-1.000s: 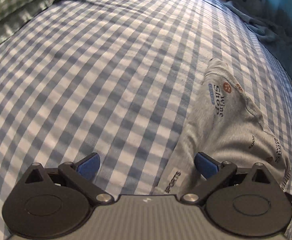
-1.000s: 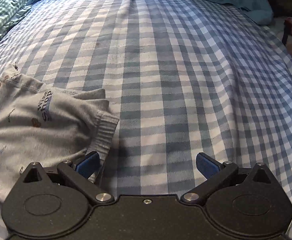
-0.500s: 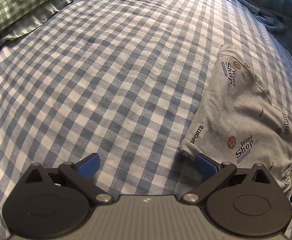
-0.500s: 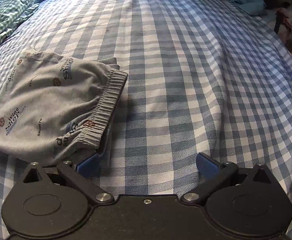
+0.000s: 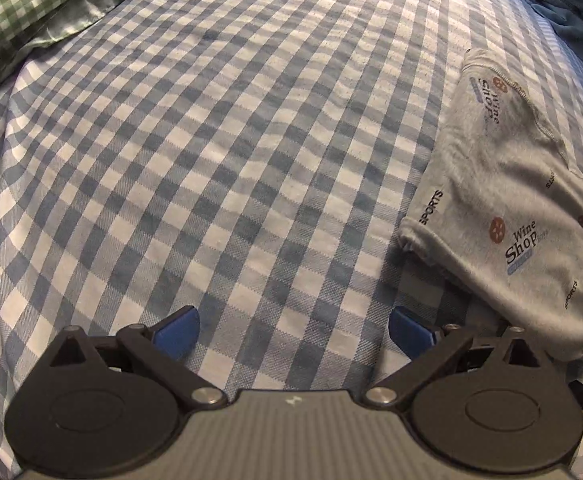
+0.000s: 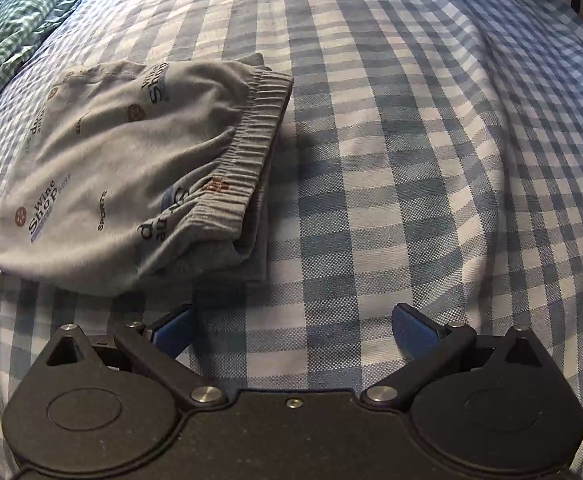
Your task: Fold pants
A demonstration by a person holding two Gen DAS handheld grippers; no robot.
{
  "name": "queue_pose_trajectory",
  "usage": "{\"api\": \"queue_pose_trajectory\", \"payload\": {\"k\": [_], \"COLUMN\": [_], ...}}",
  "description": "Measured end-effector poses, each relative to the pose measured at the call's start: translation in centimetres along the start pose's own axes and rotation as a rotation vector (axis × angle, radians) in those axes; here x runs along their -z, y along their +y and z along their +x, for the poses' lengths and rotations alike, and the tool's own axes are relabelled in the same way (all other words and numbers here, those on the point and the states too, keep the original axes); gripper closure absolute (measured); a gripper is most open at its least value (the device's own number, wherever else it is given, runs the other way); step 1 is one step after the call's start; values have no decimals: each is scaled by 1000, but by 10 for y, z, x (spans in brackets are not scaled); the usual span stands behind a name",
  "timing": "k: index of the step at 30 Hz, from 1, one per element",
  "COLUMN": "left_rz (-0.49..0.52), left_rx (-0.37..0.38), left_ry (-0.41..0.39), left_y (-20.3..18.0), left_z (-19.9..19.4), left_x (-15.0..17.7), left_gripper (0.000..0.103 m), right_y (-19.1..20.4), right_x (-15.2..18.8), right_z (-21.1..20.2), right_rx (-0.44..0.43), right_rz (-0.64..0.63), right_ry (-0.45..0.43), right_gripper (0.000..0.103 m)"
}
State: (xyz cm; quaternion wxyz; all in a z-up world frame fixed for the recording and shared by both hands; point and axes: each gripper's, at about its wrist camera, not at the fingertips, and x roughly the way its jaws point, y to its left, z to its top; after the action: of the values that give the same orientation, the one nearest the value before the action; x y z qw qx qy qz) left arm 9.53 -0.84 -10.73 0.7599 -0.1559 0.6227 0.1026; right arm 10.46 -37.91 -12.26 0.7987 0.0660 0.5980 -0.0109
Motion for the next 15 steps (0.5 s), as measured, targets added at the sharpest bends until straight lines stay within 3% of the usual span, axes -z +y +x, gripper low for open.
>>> {"api": "queue_pose_trajectory", "payload": {"k": [5,15], "left_rz": [31,76], "left_rx": [11,105], "left_ry": [14,-85], "left_y": [1,-22], "left_z": [-2,-16], "left_x": [5,-28], "left_gripper": [0,0], "right_y": [-6,-19], "right_x": [7,-15], "right_z": [-7,-20], "right_rx": [-42,-135], "right_rz": [6,40], "right_ry": [18,-49], "right_gripper": [1,1]}}
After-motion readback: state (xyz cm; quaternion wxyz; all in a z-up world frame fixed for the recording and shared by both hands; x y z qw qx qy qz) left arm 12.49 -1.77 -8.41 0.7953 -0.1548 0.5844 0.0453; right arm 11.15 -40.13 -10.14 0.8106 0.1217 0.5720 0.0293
